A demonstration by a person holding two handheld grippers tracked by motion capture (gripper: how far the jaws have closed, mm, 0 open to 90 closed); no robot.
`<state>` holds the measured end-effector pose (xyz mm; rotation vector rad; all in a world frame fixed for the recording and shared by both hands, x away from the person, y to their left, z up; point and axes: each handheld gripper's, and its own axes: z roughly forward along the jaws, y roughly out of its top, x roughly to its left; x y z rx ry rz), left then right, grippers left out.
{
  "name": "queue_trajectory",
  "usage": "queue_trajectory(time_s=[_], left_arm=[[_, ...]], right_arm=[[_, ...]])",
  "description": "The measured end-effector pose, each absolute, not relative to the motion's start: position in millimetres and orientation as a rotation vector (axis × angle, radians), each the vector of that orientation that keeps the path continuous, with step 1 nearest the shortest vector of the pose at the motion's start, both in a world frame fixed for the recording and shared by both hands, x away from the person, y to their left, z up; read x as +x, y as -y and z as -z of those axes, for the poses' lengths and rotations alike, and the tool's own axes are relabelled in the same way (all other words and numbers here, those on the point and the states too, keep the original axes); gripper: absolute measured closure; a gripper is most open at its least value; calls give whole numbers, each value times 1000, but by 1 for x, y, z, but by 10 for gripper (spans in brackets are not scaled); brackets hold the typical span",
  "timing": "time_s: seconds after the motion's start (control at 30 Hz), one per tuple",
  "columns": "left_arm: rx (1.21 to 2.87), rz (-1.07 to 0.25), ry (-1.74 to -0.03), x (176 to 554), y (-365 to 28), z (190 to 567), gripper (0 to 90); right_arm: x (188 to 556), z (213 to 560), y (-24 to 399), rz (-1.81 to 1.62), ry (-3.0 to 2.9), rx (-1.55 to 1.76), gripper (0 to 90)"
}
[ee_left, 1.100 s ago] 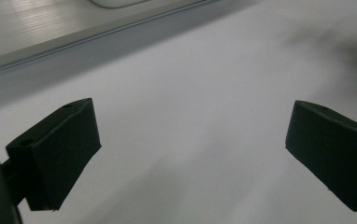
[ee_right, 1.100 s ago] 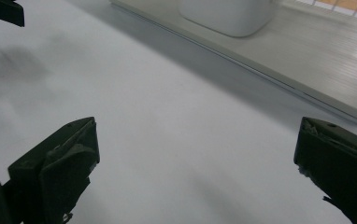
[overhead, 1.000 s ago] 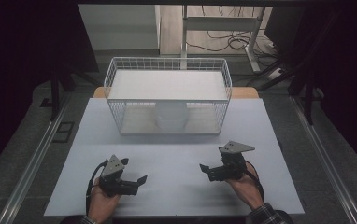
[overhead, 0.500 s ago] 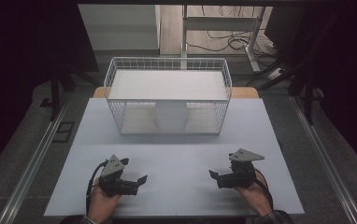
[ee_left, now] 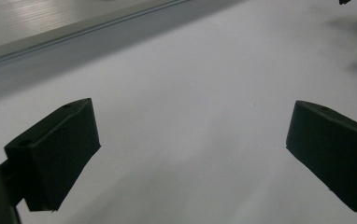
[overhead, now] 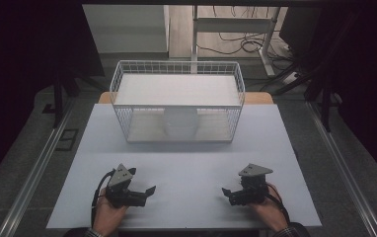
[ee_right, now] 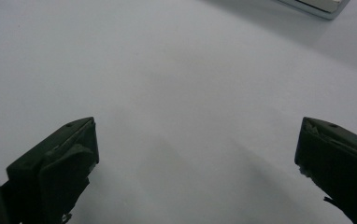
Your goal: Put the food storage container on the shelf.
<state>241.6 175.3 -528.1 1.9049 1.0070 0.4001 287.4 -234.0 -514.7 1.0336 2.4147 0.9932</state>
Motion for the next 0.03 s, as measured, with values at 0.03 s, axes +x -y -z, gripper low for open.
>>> queue_trajectory(time_s=[0.03], left_arm=[[1904,-401,-1007,242,-176,528,20]], right_arm=[[288,515,234,-997,-2410,1031,0]])
